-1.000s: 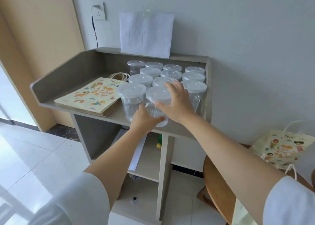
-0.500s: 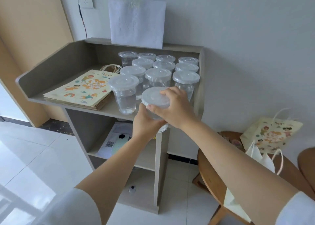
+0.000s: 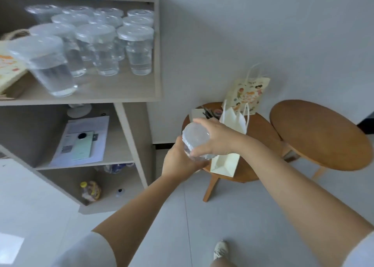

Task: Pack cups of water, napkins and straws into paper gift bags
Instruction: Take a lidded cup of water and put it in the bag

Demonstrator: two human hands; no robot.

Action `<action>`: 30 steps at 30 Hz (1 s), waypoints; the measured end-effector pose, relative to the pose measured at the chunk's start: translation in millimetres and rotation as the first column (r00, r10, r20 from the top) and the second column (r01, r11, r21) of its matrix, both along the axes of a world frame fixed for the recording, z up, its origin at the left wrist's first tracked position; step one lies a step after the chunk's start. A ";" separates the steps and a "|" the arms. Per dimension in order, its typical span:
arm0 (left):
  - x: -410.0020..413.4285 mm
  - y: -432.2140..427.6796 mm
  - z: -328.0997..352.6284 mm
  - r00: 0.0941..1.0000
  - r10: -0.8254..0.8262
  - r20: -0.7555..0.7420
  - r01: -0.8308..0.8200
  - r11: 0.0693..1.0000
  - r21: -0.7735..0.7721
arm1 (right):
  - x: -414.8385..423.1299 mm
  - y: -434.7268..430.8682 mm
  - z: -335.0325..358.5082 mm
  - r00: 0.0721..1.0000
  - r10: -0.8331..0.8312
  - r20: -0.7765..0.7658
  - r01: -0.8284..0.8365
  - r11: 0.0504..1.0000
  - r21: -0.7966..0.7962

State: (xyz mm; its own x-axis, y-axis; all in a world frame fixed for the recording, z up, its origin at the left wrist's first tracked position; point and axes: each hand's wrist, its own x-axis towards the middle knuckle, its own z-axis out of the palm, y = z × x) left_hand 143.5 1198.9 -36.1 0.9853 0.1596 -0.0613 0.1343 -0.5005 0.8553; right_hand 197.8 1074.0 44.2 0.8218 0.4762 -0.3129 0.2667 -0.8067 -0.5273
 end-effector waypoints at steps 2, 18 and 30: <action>15.4 -30.4 -2.9 0.997 -0.069 -0.018 0.068 0.997 -0.024 | 10.0 -30.3 -4.7 0.998 -0.051 0.024 0.050 0.999 0.009; 167.1 -150.5 -49.3 0.901 0.215 -0.376 -0.127 0.961 0.247 | 139.9 -172.6 3.5 0.972 -0.014 0.236 -0.035 0.979 0.202; 224.0 -148.4 -54.3 0.803 0.242 -0.545 0.053 0.882 0.468 | 228.4 -134.8 -24.2 0.969 0.082 0.233 -0.056 0.992 -0.114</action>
